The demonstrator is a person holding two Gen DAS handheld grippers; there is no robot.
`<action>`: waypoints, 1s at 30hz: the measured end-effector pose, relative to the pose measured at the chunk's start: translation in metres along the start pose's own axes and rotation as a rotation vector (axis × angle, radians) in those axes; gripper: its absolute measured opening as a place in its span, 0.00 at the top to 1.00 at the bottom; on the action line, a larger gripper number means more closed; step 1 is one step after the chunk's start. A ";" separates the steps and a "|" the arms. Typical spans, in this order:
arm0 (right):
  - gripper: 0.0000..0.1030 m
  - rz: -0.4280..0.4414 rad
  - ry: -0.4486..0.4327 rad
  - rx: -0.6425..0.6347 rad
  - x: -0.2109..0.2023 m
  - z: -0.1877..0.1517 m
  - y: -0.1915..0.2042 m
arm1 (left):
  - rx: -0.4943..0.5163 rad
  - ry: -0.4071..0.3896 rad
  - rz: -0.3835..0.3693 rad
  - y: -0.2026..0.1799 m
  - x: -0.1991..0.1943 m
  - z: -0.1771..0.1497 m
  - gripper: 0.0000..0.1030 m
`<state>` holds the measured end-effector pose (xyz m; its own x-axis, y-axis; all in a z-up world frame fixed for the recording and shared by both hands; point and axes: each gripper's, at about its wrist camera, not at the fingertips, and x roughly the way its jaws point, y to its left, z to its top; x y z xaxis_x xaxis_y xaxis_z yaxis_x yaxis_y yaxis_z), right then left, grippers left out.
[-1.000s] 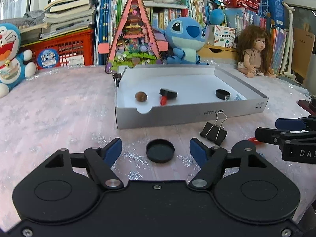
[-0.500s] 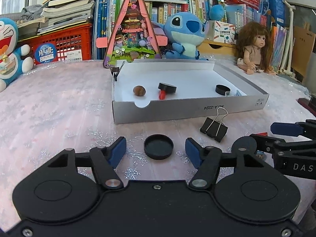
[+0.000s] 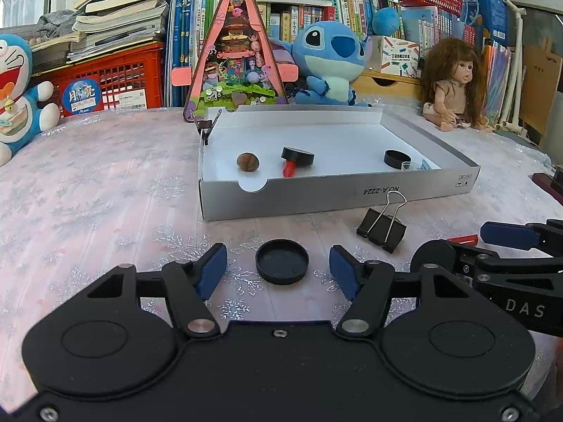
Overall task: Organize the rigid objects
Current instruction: 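Grasp the black cap with the left tool while the right tool grasps the red stick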
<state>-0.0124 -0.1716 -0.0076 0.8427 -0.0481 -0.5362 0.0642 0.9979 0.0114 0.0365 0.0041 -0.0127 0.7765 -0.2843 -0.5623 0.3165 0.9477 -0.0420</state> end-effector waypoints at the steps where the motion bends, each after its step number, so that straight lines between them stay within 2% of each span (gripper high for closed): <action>1: 0.27 -0.009 -0.001 0.004 0.000 0.000 0.001 | 0.000 0.000 0.001 0.000 0.000 0.000 0.40; 8: 0.27 -0.064 -0.029 0.000 -0.001 -0.003 0.009 | 0.002 -0.003 -0.003 -0.001 0.000 0.001 0.45; 19: 0.27 -0.078 -0.033 0.028 -0.003 -0.004 0.011 | 0.003 -0.009 -0.010 -0.001 -0.002 0.000 0.51; 25: 0.37 -0.060 -0.023 0.022 -0.002 -0.004 0.014 | 0.004 -0.010 -0.009 -0.001 -0.002 0.000 0.53; 27: 0.45 -0.054 -0.015 0.029 -0.001 -0.003 0.014 | 0.004 -0.011 -0.013 -0.002 -0.002 -0.001 0.55; 30: 0.52 -0.050 -0.004 0.041 0.000 -0.001 0.012 | 0.005 -0.013 -0.016 -0.002 -0.002 0.000 0.57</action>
<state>-0.0122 -0.1591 -0.0081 0.8402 -0.0979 -0.5334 0.1278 0.9916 0.0192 0.0337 0.0028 -0.0116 0.7785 -0.3016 -0.5504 0.3317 0.9422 -0.0471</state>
